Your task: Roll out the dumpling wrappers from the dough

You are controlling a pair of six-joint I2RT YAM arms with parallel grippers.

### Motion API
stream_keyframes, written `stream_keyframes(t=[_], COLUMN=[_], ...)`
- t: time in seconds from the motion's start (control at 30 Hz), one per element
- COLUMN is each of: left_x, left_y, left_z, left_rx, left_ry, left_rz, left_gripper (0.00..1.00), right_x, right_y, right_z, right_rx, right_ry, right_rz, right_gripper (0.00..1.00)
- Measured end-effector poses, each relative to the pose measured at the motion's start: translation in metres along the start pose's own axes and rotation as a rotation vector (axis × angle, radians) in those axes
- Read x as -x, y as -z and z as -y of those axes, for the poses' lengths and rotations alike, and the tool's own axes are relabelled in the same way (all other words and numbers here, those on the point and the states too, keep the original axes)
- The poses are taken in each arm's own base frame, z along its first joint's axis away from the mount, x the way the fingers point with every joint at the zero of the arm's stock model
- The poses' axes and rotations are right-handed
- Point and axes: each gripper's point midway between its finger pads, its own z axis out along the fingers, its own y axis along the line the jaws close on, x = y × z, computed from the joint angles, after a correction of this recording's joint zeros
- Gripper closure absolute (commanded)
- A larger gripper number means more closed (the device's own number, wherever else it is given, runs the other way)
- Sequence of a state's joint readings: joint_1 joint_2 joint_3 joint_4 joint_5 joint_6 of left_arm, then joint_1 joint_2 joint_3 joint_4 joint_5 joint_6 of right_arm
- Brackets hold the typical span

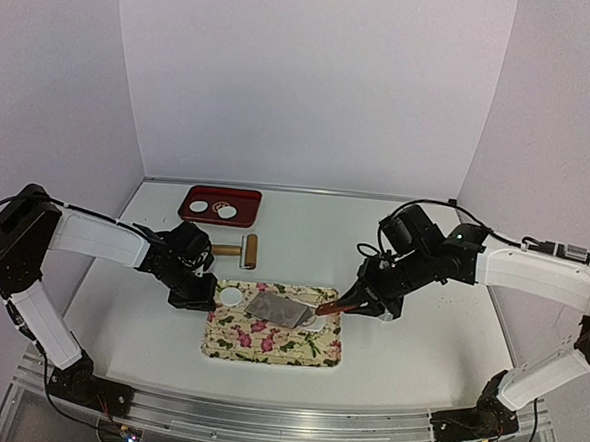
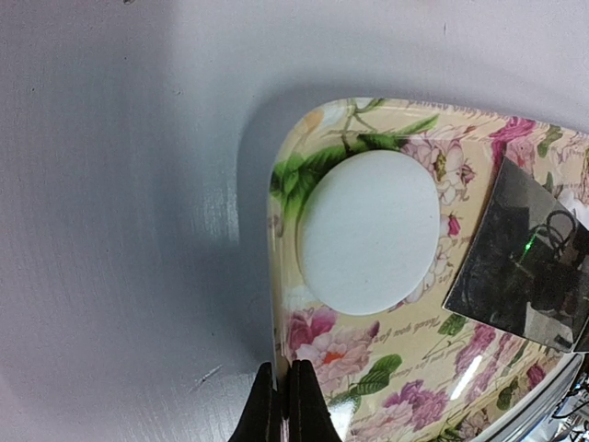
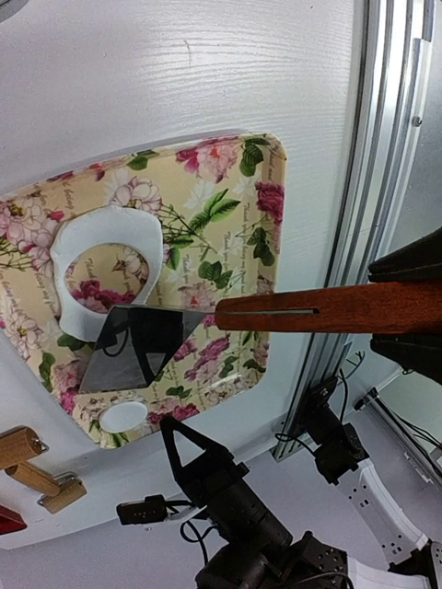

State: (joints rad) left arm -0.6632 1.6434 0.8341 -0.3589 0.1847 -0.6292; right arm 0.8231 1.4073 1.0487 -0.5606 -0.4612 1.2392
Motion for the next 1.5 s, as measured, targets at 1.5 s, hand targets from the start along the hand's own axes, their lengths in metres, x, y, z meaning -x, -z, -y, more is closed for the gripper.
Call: stream_keyframes(t=[1.5], left_x=[-0.002], left_y=[0.0], left_z=[0.002], left_rx=[-0.015], left_ry=[-0.011], left_rz=[-0.012], left_gripper=[1.0], right_x=[0.003], right_y=[-0.029], right_z=[-0.012], right_rx=[-0.001], right_ry=[0.037], right_rz=[-0.048], right_gripper=[1.0])
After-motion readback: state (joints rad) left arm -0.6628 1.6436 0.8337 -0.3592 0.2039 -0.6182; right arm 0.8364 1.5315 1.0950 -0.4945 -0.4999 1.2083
